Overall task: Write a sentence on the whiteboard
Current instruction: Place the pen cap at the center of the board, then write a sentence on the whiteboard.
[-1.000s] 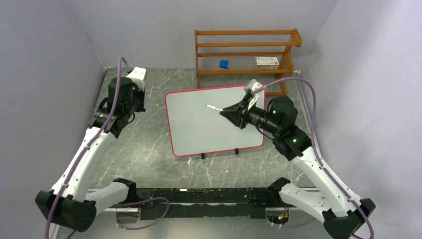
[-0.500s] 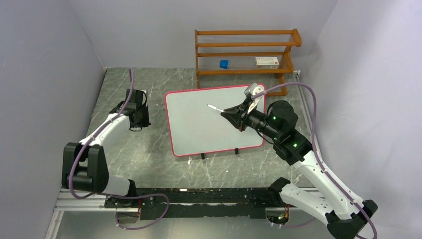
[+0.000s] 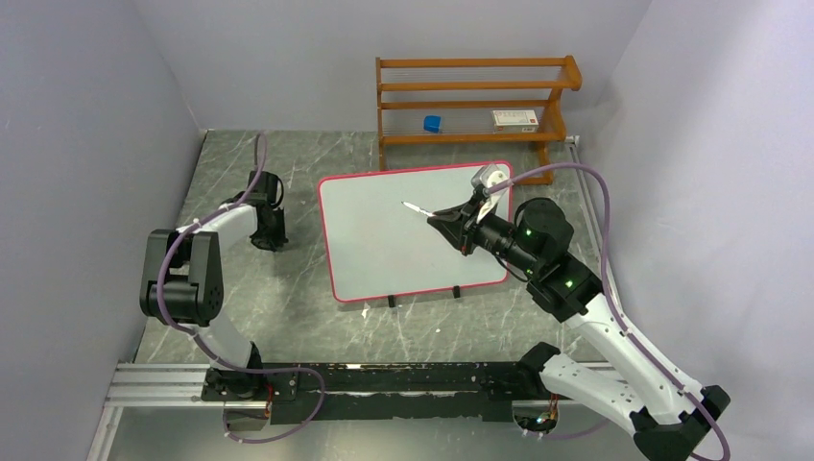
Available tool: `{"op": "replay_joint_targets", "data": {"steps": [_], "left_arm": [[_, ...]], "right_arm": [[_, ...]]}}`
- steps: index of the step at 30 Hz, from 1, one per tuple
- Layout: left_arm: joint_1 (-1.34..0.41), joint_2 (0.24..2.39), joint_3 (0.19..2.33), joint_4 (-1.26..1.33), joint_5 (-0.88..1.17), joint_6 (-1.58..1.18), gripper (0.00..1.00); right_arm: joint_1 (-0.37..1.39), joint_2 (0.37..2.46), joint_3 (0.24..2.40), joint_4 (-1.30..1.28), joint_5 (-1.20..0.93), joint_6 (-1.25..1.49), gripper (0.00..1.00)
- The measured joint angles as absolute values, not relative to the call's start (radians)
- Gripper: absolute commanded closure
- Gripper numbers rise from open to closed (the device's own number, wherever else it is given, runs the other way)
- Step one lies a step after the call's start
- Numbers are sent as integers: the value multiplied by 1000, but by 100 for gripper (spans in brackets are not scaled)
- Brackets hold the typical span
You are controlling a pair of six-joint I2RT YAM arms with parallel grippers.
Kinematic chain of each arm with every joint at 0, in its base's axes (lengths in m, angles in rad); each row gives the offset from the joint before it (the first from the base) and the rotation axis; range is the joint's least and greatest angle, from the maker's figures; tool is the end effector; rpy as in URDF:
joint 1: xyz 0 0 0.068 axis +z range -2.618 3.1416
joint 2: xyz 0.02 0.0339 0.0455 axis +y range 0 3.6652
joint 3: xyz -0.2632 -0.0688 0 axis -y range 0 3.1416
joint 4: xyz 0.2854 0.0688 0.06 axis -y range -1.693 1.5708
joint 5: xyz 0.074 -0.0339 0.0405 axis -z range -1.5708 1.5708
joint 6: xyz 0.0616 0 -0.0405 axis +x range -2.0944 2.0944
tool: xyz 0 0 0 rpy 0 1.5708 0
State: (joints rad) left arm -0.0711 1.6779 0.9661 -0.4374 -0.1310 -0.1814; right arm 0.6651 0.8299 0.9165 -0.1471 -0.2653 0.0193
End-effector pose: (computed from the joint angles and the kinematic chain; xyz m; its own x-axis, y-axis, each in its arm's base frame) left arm 0.3584 -0.0175 0.1110 -0.8983 -0.1153 -0.4240 -0.1474 0.9881 0.0434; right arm 0.1904 0.1699 0.3841 -0.0630 -0.0258 -0.9977 -0.8004 0.5984 0.0351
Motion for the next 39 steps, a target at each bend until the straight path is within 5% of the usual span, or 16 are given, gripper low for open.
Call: {"op": "replay_joint_targets", "data": {"steps": [7,13,17,26,39], "left_arm": [[-62,1679,966,-437,-136,-173,58],[-61,1634,966,-437,-133,-172,42],[-60,1554,966,-438,-120,-170,4],[-24,1323,966,-382,60,-173,6],[112,1233,927,-26,724,-310,22]], "right_arm": [[674,834,913,-147,-250,18,100],[683,833,913,-148,-247,18,100],[691,831,913,-151,-241,18,100],[727,821,913,-181,-216,18,100],[731,833,913,-211,-213,18,100]]}}
